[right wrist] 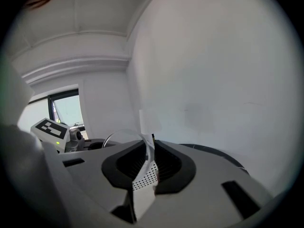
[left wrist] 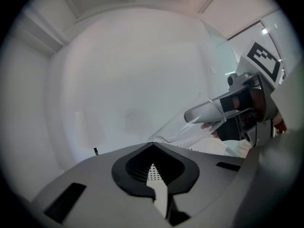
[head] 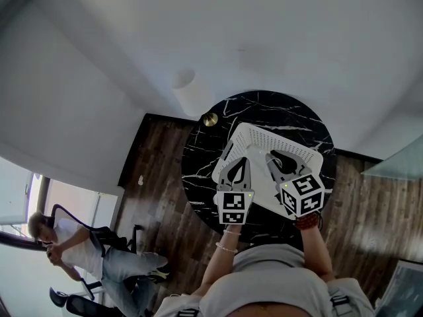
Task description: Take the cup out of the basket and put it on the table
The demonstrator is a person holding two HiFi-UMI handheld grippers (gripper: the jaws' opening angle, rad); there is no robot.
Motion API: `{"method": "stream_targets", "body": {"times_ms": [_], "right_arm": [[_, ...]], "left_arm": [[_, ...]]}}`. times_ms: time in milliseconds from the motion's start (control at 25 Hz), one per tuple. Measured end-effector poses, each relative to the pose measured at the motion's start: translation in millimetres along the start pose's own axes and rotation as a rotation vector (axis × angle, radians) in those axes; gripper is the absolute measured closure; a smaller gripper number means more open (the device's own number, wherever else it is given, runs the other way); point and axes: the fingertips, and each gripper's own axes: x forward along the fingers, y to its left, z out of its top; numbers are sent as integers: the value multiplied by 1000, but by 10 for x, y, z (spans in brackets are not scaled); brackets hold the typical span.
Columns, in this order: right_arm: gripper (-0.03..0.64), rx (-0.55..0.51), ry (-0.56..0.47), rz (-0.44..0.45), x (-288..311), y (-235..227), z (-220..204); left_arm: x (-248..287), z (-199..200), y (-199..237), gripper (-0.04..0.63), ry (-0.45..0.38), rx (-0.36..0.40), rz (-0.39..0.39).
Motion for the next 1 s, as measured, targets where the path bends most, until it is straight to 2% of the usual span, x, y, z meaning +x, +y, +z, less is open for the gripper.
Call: {"method": "stream_targets", "body": {"times_ms": [1000], "right_arm": [[560,-3,-12,-12,-96,-83,18]], "left_arm": [[5,120,-92,591,-14,12,-11]]}}
